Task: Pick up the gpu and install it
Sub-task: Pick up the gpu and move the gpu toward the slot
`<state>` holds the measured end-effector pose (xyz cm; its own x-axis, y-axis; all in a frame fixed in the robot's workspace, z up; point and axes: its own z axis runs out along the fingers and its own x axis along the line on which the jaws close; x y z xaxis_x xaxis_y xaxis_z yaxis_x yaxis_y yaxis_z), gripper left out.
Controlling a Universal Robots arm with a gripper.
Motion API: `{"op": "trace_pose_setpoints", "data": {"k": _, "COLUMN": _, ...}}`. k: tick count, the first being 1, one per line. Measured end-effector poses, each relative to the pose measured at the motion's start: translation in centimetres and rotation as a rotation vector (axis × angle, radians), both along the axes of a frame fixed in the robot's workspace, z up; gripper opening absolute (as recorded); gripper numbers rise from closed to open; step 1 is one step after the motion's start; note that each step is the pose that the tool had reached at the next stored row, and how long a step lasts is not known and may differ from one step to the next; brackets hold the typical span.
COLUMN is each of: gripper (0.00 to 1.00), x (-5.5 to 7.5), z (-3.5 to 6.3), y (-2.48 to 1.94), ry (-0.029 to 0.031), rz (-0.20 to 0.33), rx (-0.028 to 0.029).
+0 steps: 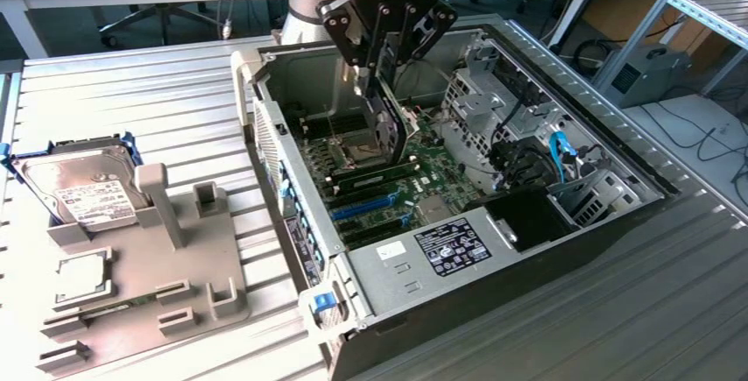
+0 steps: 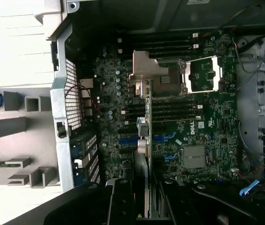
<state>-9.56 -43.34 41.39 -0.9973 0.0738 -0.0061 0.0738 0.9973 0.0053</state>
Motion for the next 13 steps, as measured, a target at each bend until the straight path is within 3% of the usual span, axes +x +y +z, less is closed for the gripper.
{"op": "trace_pose_setpoints", "data": {"k": 13, "gripper": 0.26, "x": 2.4, "z": -0.89, "y": 0.28, "ry": 0.0013, "rz": 0.0, "rx": -0.0014}}
